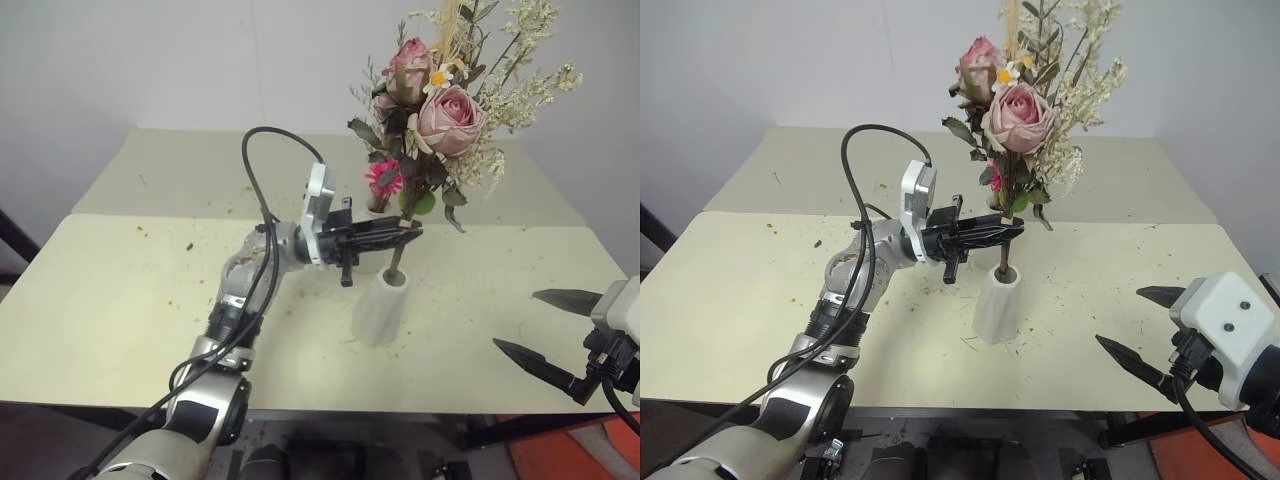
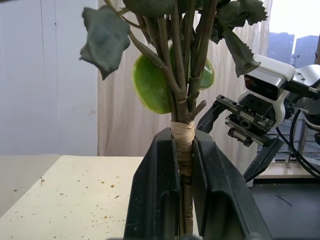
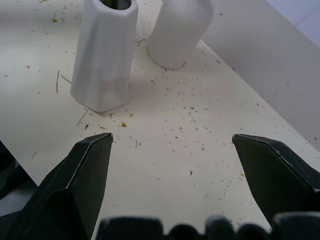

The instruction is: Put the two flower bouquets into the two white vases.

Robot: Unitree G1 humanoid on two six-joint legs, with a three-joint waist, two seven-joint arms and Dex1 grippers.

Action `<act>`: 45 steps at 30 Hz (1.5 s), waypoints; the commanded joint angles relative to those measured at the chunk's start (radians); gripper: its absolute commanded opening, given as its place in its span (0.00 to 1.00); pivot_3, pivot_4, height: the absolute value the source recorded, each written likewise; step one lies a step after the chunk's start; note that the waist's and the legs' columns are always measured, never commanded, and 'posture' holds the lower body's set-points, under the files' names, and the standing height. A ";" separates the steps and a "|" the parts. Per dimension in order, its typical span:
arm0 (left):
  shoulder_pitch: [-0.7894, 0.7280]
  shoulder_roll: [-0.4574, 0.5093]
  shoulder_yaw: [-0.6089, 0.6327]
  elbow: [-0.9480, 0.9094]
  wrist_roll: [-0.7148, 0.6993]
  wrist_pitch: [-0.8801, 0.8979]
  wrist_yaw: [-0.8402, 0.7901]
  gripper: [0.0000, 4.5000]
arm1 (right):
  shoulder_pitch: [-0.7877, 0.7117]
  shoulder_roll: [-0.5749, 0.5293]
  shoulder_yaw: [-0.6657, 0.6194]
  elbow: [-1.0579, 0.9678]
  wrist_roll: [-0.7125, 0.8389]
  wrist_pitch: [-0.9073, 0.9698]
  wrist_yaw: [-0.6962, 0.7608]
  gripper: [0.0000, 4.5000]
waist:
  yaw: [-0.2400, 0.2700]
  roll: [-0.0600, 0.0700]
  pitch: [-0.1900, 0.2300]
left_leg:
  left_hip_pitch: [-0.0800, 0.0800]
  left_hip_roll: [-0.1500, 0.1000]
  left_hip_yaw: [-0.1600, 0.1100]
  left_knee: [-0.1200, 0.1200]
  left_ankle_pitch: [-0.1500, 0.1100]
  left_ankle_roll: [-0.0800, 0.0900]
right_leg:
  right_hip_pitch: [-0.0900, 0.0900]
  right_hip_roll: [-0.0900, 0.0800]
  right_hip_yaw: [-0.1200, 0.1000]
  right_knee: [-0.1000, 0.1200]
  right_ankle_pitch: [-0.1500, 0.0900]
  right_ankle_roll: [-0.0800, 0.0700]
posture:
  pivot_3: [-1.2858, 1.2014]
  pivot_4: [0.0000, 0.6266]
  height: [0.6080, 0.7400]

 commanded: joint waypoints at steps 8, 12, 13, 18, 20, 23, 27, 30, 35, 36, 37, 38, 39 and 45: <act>0.017 -0.013 -0.039 0.005 0.027 -0.033 -0.016 0.02 | -0.005 0.003 -0.028 -0.009 -0.014 -0.026 0.008 1.00 | -0.001 0.000 0.000 | 0.000 0.000 0.000 0.000 0.000 0.000 | 0.000 0.000 0.000 0.000 0.000 0.000 | 0.52 0.24 1.00; 0.022 -0.001 -0.031 0.003 0.004 -0.034 -0.065 0.29 | -0.011 0.002 -0.026 -0.008 -0.012 -0.021 0.010 1.00 | -0.001 0.000 0.000 | 0.000 0.000 0.000 0.000 0.000 0.000 | 0.000 0.000 0.000 0.000 0.000 0.000 | 0.52 0.24 1.00; 0.024 0.005 -0.032 0.000 0.005 -0.036 -0.076 0.36 | -0.013 0.001 -0.025 -0.008 -0.011 -0.020 0.010 1.00 | -0.001 0.000 0.000 | 0.000 0.000 0.000 0.000 0.000 0.000 | 0.000 0.000 0.000 0.000 0.000 0.000 | 0.52 0.24 1.00; 0.032 0.083 -0.036 -0.018 0.029 -0.036 -0.132 0.63 | -0.028 0.000 -0.043 -0.003 0.034 -0.011 0.029 1.00 | -0.007 0.000 0.000 | 0.000 0.000 0.000 0.000 0.000 0.000 | 0.000 0.000 0.000 0.000 0.000 0.000 | 0.52 0.24 1.00; 0.044 0.120 -0.058 -0.024 0.064 -0.067 -0.149 0.78 | -0.029 0.001 -0.049 -0.001 0.046 -0.016 0.035 1.00 | -0.007 0.001 0.000 | 0.000 0.000 0.000 0.000 0.000 0.000 | 0.000 0.001 0.000 0.000 0.000 0.000 | 0.52 0.24 1.00; 0.059 0.166 -0.057 -0.027 0.087 -0.085 -0.145 0.97 | -0.030 -0.002 -0.051 0.005 0.051 -0.025 0.042 1.00 | -0.005 0.001 0.000 | 0.000 0.000 0.000 0.000 0.000 0.000 | 0.000 0.000 0.000 0.000 0.000 0.000 | 0.52 0.24 1.00; 0.060 0.220 -0.024 -0.021 0.094 -0.093 -0.125 0.99 | -0.033 -0.006 -0.051 0.011 0.050 -0.025 0.047 1.00 | -0.002 0.001 0.000 | 0.000 0.000 0.000 0.000 0.000 0.000 | 0.000 0.000 0.000 0.000 0.000 0.000 | 0.52 0.24 1.00; 0.070 0.289 0.013 -0.029 0.087 -0.088 -0.123 0.99 | -0.031 -0.011 -0.056 0.012 0.045 -0.023 0.053 1.00 | -0.004 0.001 0.000 | 0.000 0.001 0.000 0.000 0.000 0.000 | 0.000 0.000 0.000 0.000 0.000 0.000 | 0.52 0.24 1.00; 0.118 0.415 0.101 -0.059 0.085 -0.115 -0.086 0.99 | -0.022 -0.017 -0.085 0.031 0.042 -0.025 0.087 1.00 | -0.010 0.001 -0.001 | 0.001 0.001 0.000 -0.001 0.000 0.000 | -0.001 0.000 0.000 0.001 0.000 0.000 | 0.52 0.24 1.00; 0.129 0.438 0.123 -0.076 0.079 -0.113 -0.075 0.99 | -0.019 -0.018 -0.094 0.039 0.042 -0.027 0.099 1.00 | -0.009 0.001 -0.001 | 0.001 0.001 0.000 -0.001 0.000 0.000 | -0.001 0.000 0.000 0.001 0.000 0.000 | 0.52 0.24 1.00; 0.144 0.465 0.150 -0.098 0.069 -0.105 -0.065 0.99 | -0.018 -0.020 -0.103 0.049 0.044 -0.029 0.112 1.00 | -0.009 0.001 -0.001 | 0.001 0.001 0.000 0.000 0.000 0.000 | 0.000 0.000 0.000 0.001 0.000 0.000 | 0.52 0.24 1.00; 0.163 0.493 0.176 -0.130 0.057 -0.090 -0.053 0.99 | -0.018 -0.023 -0.110 0.060 0.043 -0.034 0.127 1.00 | -0.009 0.001 -0.001 | 0.001 0.001 0.001 0.000 0.000 0.000 | 0.000 0.000 0.000 0.001 0.000 0.000 | 0.52 0.24 1.00; 0.181 0.515 0.195 -0.162 0.044 -0.076 -0.043 0.99 | -0.018 -0.025 -0.116 0.071 0.041 -0.041 0.142 1.00 | -0.009 0.001 -0.001 | 0.001 0.002 0.001 -0.001 0.000 0.000 | -0.001 0.000 0.000 0.000 0.000 0.000 | 0.52 0.24 1.00; 0.350 0.658 0.327 -0.421 -0.056 0.037 0.008 0.99 | -0.020 -0.029 -0.146 0.155 0.031 -0.157 0.280 1.00 | -0.010 0.001 -0.001 | 0.001 0.003 0.002 -0.001 0.000 0.000 | 0.000 0.000 0.000 0.000 0.000 0.000 | 0.52 0.24 1.00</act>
